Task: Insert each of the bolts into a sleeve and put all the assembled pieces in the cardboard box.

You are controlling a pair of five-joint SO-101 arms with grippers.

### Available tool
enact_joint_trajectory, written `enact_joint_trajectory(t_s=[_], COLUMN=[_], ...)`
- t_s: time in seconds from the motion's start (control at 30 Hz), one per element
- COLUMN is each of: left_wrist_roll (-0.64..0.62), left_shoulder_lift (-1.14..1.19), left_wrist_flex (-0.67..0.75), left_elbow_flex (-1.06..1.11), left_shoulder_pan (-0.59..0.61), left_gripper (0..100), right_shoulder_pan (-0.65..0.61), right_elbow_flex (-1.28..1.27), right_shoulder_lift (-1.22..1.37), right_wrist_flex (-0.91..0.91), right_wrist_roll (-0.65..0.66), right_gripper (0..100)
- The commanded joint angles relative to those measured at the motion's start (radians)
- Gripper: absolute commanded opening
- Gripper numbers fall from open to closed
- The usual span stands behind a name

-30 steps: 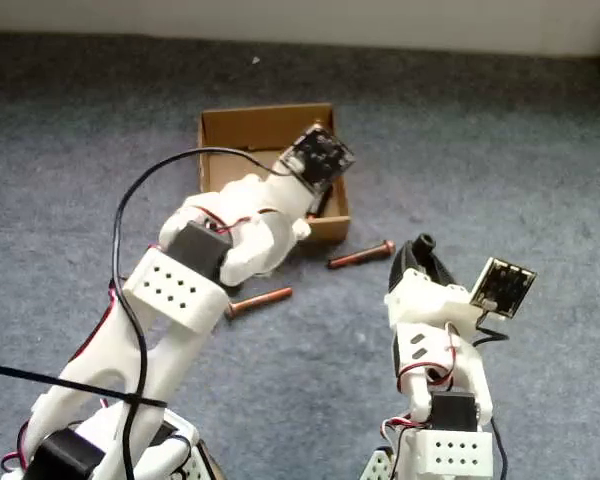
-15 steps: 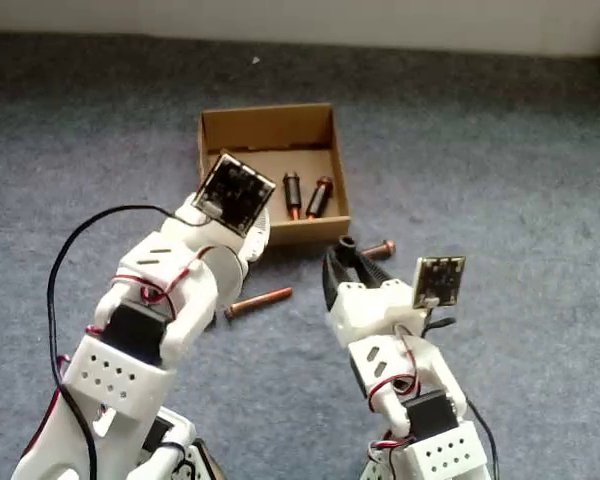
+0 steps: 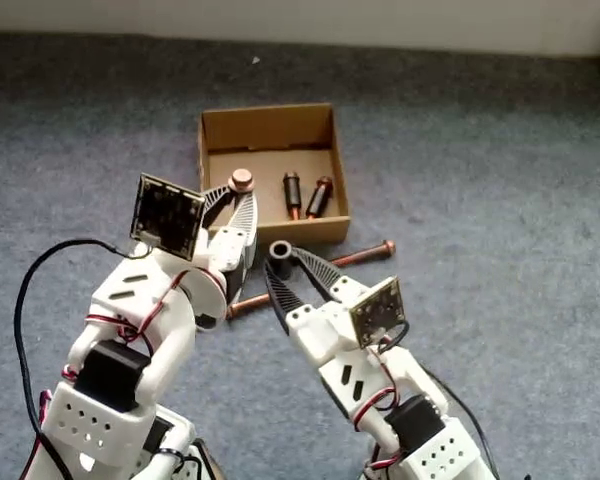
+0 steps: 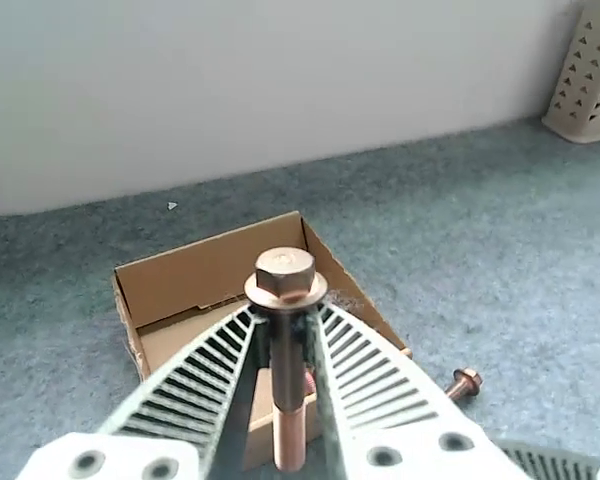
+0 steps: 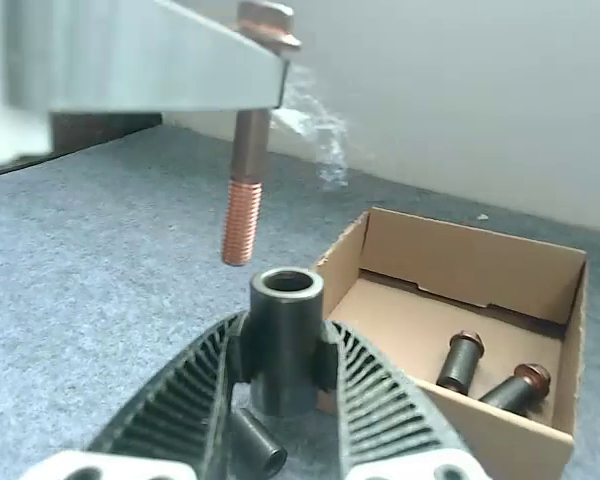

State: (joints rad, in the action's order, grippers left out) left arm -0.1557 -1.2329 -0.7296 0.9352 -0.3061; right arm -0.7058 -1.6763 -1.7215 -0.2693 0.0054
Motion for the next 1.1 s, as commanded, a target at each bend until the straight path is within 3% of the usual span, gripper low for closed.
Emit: enact_joint_trajectory(t_s=[0.0, 0.5, 0.73, 1.07], left_wrist_roll=[-0.064, -0.121, -0.114, -0.115], left_shoulder_lift=[-0.035, -0.177, -0.182, -0.182], left_wrist_flex=[0.031, 0.025, 0.023, 0.017], left_elbow_flex=[-0.008, -0.005, 0.039, 0.067], left_shoulder_pan=[0.013, 0.001, -0.117, -0.128], left_gripper=[1, 1, 1, 1], right_shoulder_pan=[-0.054, -0.076, -0.076, -0.071], right_elbow_flex=[-0.113, -0.117, -0.119, -0.119], right_shoulder_lift=[-0.016, -0.010, -0.018, -0.019], right_wrist_flex=[0.030, -0.024, -0.022, -0.021], right_wrist_roll=[0.023, 0.012, -0.020, -0.025], right_gripper=[0.5, 0.5, 0.5, 0.5])
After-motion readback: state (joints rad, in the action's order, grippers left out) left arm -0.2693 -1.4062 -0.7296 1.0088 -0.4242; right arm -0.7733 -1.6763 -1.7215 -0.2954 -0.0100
